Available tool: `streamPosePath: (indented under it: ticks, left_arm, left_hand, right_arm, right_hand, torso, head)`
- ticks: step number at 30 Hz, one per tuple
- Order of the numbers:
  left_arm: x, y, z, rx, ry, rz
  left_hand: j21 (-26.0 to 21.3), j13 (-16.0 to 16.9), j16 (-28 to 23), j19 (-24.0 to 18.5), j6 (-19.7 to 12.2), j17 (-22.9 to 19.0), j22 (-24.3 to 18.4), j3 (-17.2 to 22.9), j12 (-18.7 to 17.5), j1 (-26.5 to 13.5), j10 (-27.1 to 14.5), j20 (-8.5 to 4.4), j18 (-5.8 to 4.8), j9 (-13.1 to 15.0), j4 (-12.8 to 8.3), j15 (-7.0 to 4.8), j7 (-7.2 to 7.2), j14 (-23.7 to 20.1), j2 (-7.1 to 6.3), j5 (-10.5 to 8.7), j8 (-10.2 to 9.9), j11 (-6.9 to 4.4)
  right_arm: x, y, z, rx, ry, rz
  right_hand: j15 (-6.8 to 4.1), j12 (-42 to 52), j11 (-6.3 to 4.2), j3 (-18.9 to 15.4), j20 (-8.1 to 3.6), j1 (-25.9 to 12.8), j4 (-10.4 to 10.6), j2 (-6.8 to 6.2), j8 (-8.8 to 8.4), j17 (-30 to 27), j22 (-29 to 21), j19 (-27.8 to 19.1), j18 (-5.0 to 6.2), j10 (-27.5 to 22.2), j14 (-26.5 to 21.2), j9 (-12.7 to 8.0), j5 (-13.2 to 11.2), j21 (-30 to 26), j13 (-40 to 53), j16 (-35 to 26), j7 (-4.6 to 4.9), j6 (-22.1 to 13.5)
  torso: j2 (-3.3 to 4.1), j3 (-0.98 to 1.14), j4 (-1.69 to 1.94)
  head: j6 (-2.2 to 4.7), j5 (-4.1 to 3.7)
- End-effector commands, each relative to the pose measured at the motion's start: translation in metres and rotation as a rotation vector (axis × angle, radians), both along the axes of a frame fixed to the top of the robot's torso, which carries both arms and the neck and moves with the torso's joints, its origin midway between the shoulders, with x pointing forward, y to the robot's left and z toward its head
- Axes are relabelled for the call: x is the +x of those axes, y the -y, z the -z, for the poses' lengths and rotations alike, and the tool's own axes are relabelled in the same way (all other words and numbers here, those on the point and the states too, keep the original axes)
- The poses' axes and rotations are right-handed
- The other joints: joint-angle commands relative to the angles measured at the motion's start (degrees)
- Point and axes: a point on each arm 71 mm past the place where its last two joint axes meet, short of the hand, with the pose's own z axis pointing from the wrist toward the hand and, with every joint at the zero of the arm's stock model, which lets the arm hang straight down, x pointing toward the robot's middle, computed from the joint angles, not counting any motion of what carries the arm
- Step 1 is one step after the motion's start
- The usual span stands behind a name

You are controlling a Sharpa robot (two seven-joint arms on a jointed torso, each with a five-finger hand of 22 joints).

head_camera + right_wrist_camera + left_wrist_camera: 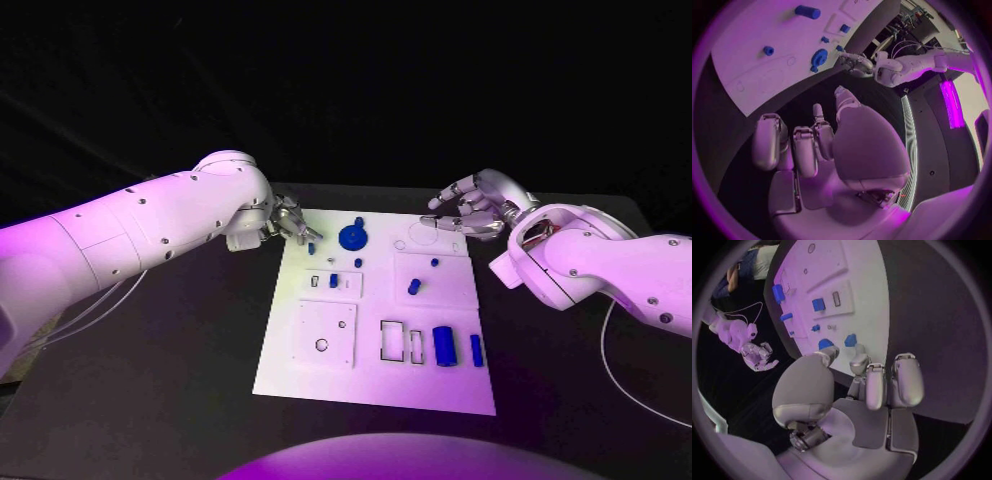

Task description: Assemble the parts on the task board

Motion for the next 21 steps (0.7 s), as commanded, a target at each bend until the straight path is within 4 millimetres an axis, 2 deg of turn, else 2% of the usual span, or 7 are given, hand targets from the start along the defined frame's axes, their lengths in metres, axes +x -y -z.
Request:
streamPosePath:
  ticks: [1,9,21]
  left_arm:
    - [-0.0017,0.0037,0.0013,-0.008,-0.027,0.024]
    - [-0.0019,0.0063,0.003,-0.008,-0.035,0.03]
    - [-0.001,0.0061,0.0039,-0.01,-0.034,0.023]
  left_hand:
    - [0.14,0.01,0.26,-0.01,0.61,4.76,0.08,-0.25,0.23,0.68,-0.22,0.21,-0.46,-0.1,-0.22,0.39,0.0,3.42,0.39,-0.16,-0.29,0.01]
    - [0.16,0.1,0.26,-0.03,0.94,4.76,0.11,0.06,0.33,2.23,-0.16,0.2,-0.46,-0.22,-0.26,0.34,-0.06,3.43,1.13,-0.07,-0.23,-0.05]
    - [0.14,0.09,0.26,-0.05,0.98,4.74,0.08,0.13,0.33,2.56,-0.17,0.2,-0.45,-0.26,-0.27,0.33,-0.07,3.42,1.27,-0.05,-0.23,-0.06]
  right_arm:
    - [-0.0003,-0.0015,0.0001,-0.008,0.003,-0.014]
    - [-0.0003,-0.0017,0.0002,-0.008,0.002,-0.015]
    - [-0.0002,-0.0019,0.0002,-0.008,0.002,-0.015]
  right_hand:
    - [-0.16,-0.21,-0.08,-0.3,0.02,-0.5,-0.08,0.15,0.22,7.02,4.06,-0.46,1.04,-0.29,4.3,0.06,0.12,-0.31,3.71,-0.19,-0.04,0.2]
    - [-0.16,-0.21,-0.08,-0.3,0.02,-0.5,-0.08,0.15,0.22,7.02,4.06,-0.46,1.04,-0.29,4.3,0.06,0.12,-0.31,3.71,-0.19,-0.04,0.2]
    - [-0.19,-0.22,-0.11,-0.45,-0.01,-0.62,-0.12,0.31,0.3,7.02,4.02,-0.46,1.06,-0.28,4.31,0.09,0.16,-0.44,3.7,-0.22,-0.06,0.14]
  torso:
    - [0.03,-0.01,-0.04]
    - [0.03,0.02,-0.06]
    - [0.02,0.06,-0.03]
  head:
    - [-0.08,0.02]
    - [-0.22,-0.01]
    - [-0.39,-0.05]
